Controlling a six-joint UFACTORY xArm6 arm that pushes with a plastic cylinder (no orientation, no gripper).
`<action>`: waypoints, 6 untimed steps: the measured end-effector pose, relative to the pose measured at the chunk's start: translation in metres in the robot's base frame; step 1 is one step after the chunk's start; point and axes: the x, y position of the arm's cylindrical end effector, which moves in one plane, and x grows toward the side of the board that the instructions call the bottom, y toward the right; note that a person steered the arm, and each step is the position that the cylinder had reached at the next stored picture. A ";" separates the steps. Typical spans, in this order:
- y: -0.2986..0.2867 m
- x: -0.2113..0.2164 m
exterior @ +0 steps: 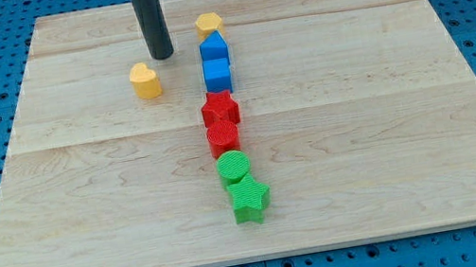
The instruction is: Push the yellow heart into the red star
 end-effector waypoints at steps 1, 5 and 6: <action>-0.022 0.042; -0.082 0.118; -0.014 0.118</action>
